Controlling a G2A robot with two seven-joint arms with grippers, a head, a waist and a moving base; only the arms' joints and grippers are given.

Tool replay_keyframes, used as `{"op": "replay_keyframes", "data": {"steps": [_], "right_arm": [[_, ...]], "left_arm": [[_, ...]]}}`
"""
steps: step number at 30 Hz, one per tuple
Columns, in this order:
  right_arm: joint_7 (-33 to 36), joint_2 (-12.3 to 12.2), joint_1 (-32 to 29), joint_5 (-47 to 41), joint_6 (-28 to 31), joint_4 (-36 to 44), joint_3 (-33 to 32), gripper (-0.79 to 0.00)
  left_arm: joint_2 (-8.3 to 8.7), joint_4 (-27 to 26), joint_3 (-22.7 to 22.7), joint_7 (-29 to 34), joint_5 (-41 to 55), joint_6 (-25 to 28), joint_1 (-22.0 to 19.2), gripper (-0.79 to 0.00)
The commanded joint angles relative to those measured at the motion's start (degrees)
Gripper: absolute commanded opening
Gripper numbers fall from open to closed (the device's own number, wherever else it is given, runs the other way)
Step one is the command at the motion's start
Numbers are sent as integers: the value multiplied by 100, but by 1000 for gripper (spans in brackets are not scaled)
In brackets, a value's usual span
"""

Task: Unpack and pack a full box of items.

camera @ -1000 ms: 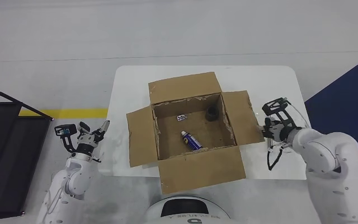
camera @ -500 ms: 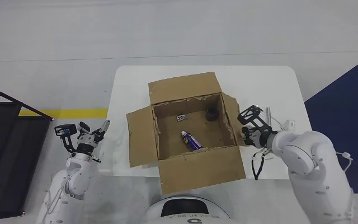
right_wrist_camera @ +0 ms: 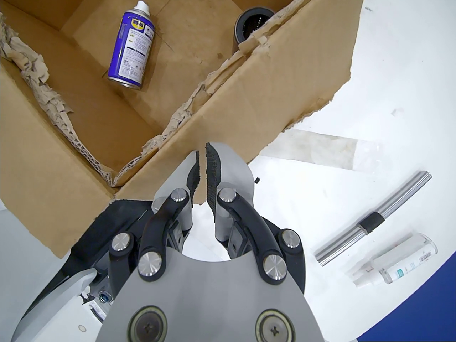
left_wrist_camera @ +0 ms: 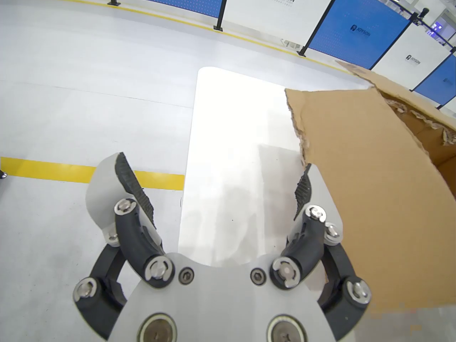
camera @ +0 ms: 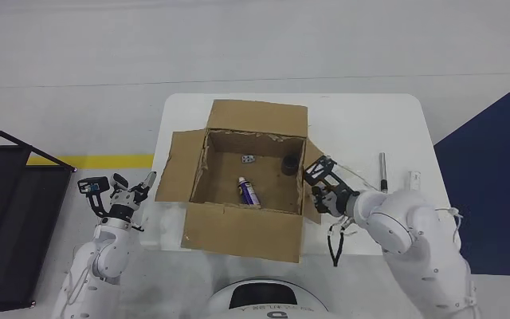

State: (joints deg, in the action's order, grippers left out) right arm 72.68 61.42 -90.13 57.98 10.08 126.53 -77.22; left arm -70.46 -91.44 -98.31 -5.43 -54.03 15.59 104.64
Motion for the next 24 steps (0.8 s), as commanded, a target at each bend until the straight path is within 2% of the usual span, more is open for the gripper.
{"op": "replay_keyframes", "data": {"steps": [1,4,8,9,10,20,22,24], "right_arm": [[-78,-7,16,-28,-58,46,-102,-579],[-356,-31,-56,-275,-155,194,-591,-529],[-708,-67,-316,-850,-64,462,-1395,-508],[-784,-75,-392,-1012,4,557,-1583,-305],[-794,-78,-423,-1065,26,575,-1643,0],[-794,-78,-423,-1065,26,575,-1643,0],[-1117,-66,-430,-1205,81,564,-1564,0],[-1542,-54,-339,-1605,490,570,-1354,0]], "left_arm": [[0,0,0,0,0,0,0,0],[0,0,0,0,0,0,0,0],[0,0,0,0,0,0,0,0],[0,0,0,0,0,0,0,0],[0,0,0,0,0,0,0,0],[0,0,0,0,0,0,0,0],[0,0,0,0,0,0,0,0],[0,0,0,0,0,0,0,0]]}}
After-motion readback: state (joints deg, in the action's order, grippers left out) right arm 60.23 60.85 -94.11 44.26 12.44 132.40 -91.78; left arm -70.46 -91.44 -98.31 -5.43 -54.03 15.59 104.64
